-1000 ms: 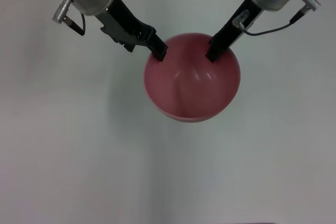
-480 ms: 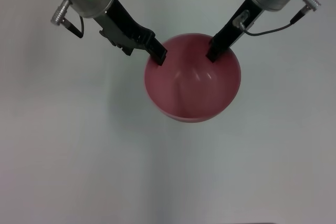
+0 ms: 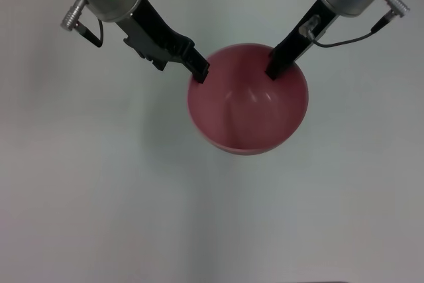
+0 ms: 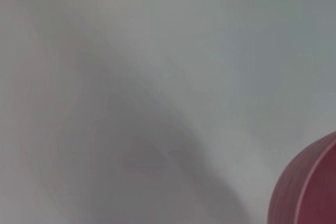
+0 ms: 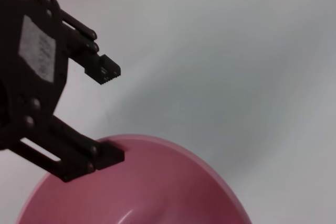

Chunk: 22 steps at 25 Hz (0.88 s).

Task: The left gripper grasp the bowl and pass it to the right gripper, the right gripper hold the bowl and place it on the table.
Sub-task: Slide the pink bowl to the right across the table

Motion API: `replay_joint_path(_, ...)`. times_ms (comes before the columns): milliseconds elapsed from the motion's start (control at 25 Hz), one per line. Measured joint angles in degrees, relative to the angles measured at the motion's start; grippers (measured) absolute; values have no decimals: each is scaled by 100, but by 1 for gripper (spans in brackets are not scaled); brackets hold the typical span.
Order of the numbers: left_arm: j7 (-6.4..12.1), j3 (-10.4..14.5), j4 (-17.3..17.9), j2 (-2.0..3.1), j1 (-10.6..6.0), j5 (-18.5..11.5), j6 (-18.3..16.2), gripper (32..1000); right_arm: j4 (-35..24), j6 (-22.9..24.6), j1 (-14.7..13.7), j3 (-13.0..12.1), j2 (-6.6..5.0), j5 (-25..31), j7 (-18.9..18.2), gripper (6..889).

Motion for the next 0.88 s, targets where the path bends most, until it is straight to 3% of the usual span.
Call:
replay_joint_path(200, -32, 0, 200, 2, 39, -6, 49, 858, 39, 99, -66, 0, -10, -21, 11, 61)
replay_joint_path(880, -40, 0, 208, -7, 35, -14, 51, 857, 468, 601, -253, 14, -38, -78, 41, 61)
